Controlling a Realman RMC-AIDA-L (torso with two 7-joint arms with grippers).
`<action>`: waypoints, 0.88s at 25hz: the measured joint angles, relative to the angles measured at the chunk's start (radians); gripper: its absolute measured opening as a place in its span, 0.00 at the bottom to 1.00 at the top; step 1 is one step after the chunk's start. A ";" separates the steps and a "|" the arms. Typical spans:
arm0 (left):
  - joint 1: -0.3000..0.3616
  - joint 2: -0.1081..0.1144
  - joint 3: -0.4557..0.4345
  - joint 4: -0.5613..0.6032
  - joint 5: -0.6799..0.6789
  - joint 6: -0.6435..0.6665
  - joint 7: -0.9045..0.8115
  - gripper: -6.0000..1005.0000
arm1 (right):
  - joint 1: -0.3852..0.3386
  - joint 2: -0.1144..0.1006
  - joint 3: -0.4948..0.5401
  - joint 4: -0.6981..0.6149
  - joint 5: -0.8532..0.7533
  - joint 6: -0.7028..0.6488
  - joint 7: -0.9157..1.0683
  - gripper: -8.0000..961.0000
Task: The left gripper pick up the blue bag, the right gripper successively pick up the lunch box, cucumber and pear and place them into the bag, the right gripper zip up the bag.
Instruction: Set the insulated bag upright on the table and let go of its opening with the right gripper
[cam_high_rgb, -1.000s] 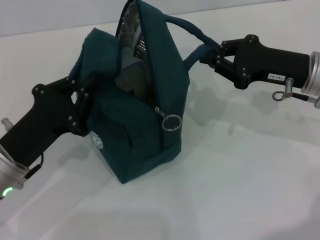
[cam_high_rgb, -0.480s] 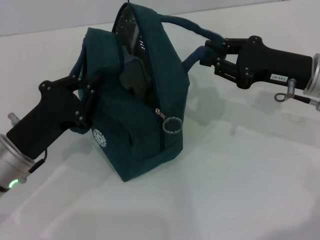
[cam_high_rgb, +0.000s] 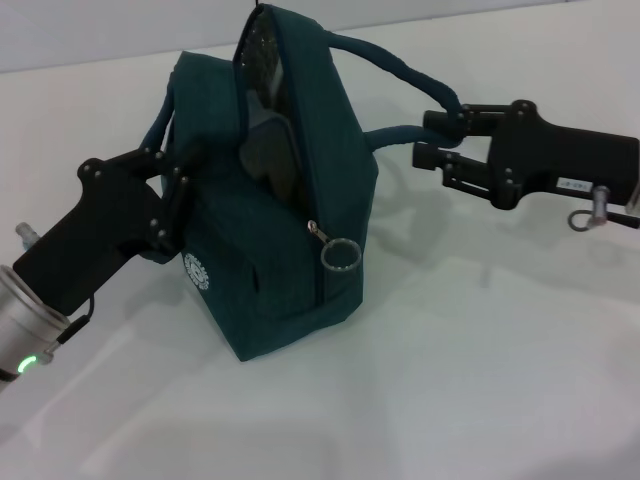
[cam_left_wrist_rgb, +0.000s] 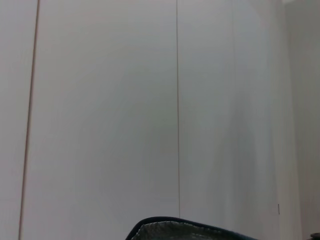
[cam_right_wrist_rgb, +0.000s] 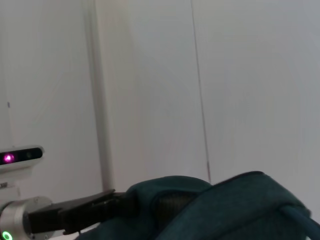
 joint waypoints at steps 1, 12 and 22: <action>0.000 0.000 0.000 0.000 0.000 0.000 0.000 0.05 | -0.011 0.000 0.004 -0.005 0.001 -0.002 -0.008 0.40; -0.001 0.000 0.000 0.000 -0.002 -0.003 0.001 0.05 | -0.031 0.003 -0.042 -0.008 0.011 -0.106 -0.047 0.40; -0.001 0.000 0.000 0.000 -0.001 -0.003 0.001 0.05 | -0.032 0.009 -0.067 -0.002 0.031 -0.134 -0.095 0.39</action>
